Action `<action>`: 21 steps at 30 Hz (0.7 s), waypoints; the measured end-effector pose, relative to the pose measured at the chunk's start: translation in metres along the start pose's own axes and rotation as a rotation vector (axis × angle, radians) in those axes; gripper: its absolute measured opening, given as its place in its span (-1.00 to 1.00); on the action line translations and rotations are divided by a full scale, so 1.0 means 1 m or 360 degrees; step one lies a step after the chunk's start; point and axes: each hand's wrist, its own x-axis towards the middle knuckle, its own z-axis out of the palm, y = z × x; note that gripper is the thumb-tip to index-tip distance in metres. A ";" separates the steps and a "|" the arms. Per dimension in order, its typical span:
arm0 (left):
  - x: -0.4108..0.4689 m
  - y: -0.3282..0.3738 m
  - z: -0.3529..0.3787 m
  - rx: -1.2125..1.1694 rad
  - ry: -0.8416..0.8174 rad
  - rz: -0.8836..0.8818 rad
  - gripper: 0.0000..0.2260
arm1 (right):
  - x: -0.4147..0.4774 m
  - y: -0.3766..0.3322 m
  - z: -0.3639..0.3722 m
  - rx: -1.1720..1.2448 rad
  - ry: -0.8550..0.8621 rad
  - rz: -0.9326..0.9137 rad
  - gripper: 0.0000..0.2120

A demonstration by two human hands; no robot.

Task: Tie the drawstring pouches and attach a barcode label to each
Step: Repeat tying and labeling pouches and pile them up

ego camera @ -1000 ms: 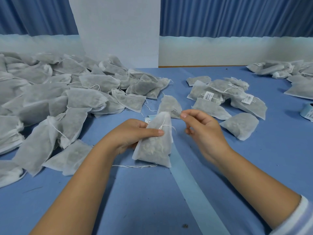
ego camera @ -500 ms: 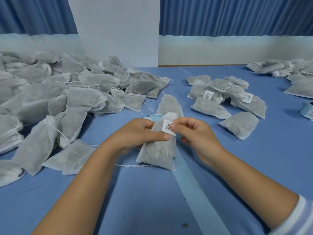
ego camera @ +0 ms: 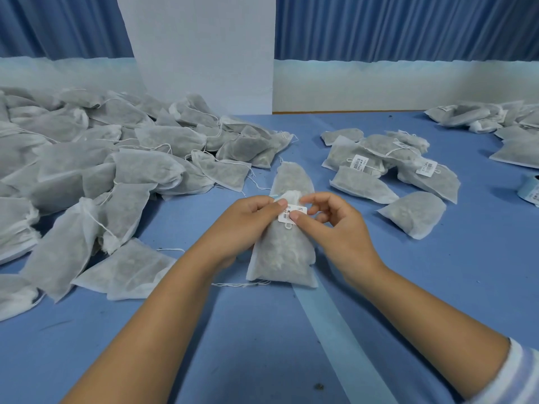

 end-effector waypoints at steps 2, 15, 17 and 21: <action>0.000 0.000 0.001 -0.0127 0.0007 0.0008 -0.76 | 0.001 -0.002 -0.001 0.0070 -0.0002 0.0104 -0.59; 0.003 0.000 0.005 -0.0427 -0.0063 -0.0042 -0.83 | 0.004 -0.011 -0.006 0.0818 -0.0283 0.0650 -0.71; 0.002 0.000 0.003 -0.0441 -0.0086 -0.0036 -0.90 | 0.005 -0.011 -0.007 0.0813 -0.0276 0.0643 -0.71; 0.003 -0.001 0.002 -0.0444 -0.0045 0.0009 -0.95 | 0.004 -0.012 -0.007 0.0766 -0.0364 0.0556 -0.69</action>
